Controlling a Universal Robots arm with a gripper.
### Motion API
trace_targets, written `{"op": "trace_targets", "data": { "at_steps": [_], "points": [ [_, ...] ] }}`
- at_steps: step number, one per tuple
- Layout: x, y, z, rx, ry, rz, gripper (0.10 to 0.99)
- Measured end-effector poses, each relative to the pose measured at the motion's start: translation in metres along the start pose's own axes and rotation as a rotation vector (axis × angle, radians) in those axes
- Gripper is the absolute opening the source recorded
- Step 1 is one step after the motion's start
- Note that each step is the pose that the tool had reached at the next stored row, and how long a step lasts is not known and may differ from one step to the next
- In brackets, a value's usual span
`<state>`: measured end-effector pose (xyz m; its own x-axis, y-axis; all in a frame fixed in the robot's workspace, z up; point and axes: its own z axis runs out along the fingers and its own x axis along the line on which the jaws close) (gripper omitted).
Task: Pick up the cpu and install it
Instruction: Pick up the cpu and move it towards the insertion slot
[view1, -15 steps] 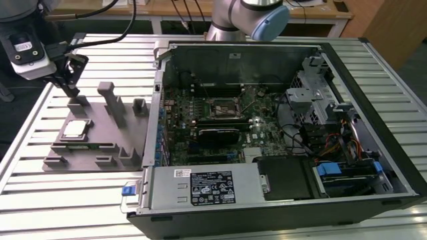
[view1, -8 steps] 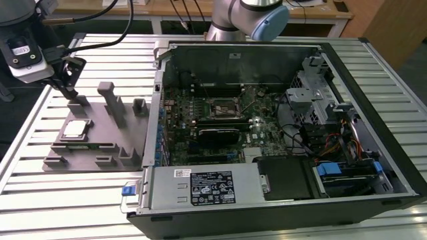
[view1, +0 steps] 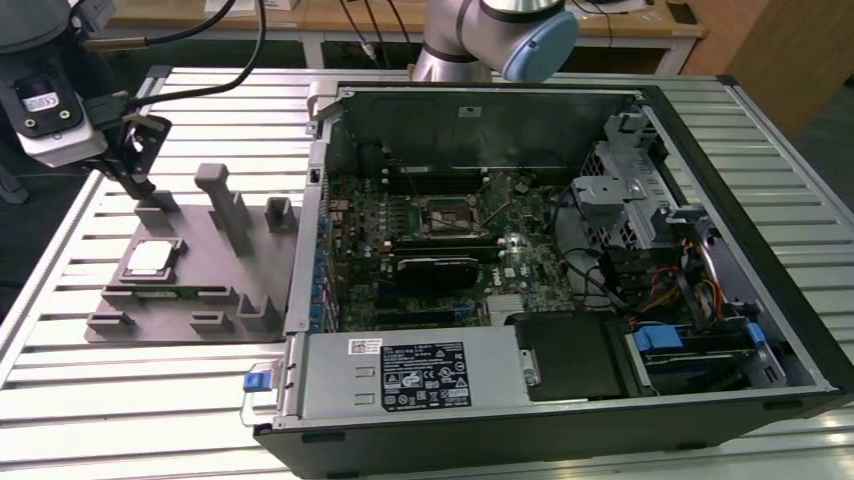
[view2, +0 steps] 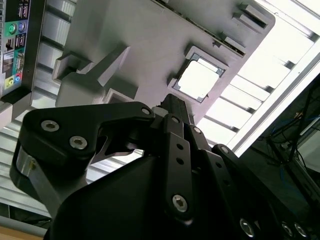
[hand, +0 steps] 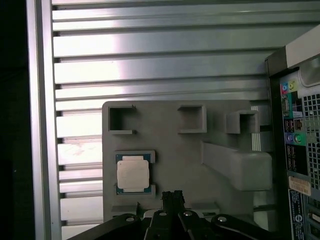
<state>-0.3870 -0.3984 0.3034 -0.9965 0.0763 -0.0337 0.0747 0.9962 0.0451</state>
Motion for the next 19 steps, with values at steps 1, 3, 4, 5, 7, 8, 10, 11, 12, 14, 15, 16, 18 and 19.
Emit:
{"op": "trace_targets", "data": {
  "at_steps": [1, 3, 4, 5, 7, 8, 10, 11, 12, 14, 15, 16, 18, 19],
  "points": [
    [0.0003, 0.0, 0.0002, 0.0, 0.0, 0.0, 0.106],
    [0.0009, -0.0001, 0.0004, 0.0, 0.0001, 0.0, 0.106],
    [0.0011, -0.0001, 0.0006, 0.0, 0.0001, 0.0, 0.106],
    [0.0014, -0.0001, 0.0008, 0.0, 0.0, 0.0, 0.106],
    [0.0021, -0.0002, 0.0012, 0.0, 0.0001, 0.0, 0.106],
    [0.0025, -0.0002, 0.0015, 0.0, 0.0001, 0.0, 0.106],
    [0.0034, -0.0003, 0.0023, 0.0, 0.0, 0.0, 0.106],
    [0.0039, -0.0004, 0.0028, 0.0, 0.0, 0.0, 0.106],
    [0.0044, -0.0005, 0.0033, 0.0, 0.0, 0.0, 0.106],
    [0.0052, -0.0006, 0.0041, 0.0, 0.0001, 0.0, 0.106],
    [0.0055, -0.0006, 0.0045, 0.0, 0.0001, 0.0, 0.106],
    [0.0059, -0.0007, 0.0049, 0.0, 0.0001, 0.0, 0.106],
    [0.0066, -0.0008, 0.0056, 0.0, 0.0001, 0.0, 0.106],
    [0.007, -0.0008, 0.0059, 0.0, 0.0001, 0.0, 0.106]
  ]
}}
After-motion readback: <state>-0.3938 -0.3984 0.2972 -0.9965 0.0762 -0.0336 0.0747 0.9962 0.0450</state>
